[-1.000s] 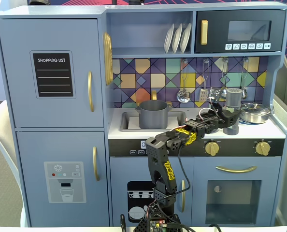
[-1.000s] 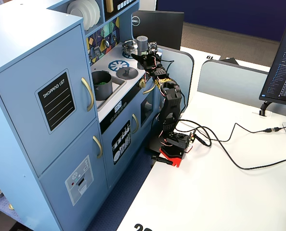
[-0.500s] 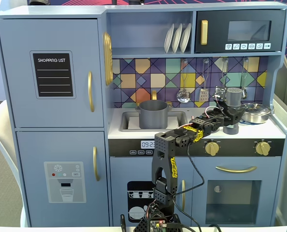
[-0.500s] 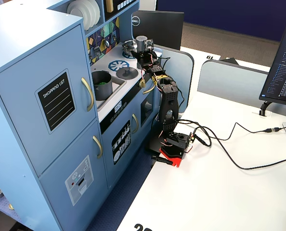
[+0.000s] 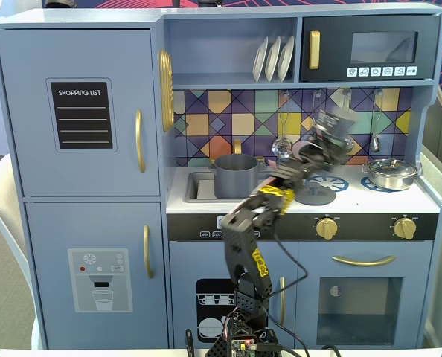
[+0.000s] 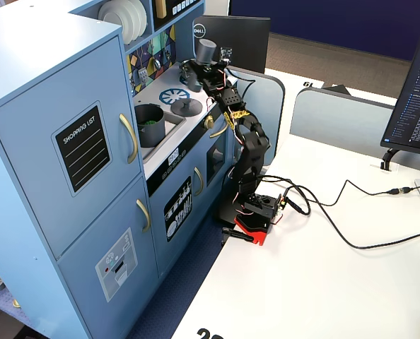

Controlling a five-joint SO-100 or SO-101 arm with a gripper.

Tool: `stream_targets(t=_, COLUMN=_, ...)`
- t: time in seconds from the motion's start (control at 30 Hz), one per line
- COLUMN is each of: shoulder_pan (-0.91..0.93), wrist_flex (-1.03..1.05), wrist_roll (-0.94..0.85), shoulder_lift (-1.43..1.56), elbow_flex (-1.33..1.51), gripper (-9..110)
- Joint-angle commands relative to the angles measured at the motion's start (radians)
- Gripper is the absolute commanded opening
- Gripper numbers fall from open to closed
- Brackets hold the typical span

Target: Put salt in the gray recipient

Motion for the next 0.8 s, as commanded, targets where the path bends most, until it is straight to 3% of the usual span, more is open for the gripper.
stream_targets(t=0.0, shoulder_pan=-0.183, wrist_flex=0.247, wrist_roll=0.463, shoulder_lift=0.183, elbow_flex=-0.15, gripper=0)
stream_targets(t=0.13, shoulder_pan=-0.357, wrist_flex=0.563, wrist_roll=1.026, shoulder_lift=0.11, elbow_flex=-0.357, gripper=0)
stream_targets(t=0.27, shoulder_pan=-0.495, wrist_flex=0.611, wrist_roll=1.336, shoulder_lift=0.058, elbow_flex=-0.388, gripper=0)
stream_targets(t=0.4, shoulder_pan=-0.611, wrist_flex=0.653, wrist_roll=1.539, shoulder_lift=-0.043, elbow_flex=-0.485, gripper=0)
stream_targets(t=0.77, shoulder_pan=-0.788, wrist_flex=0.658, wrist_roll=1.879, shoulder_lift=-0.256, elbow_flex=-0.707, gripper=0)
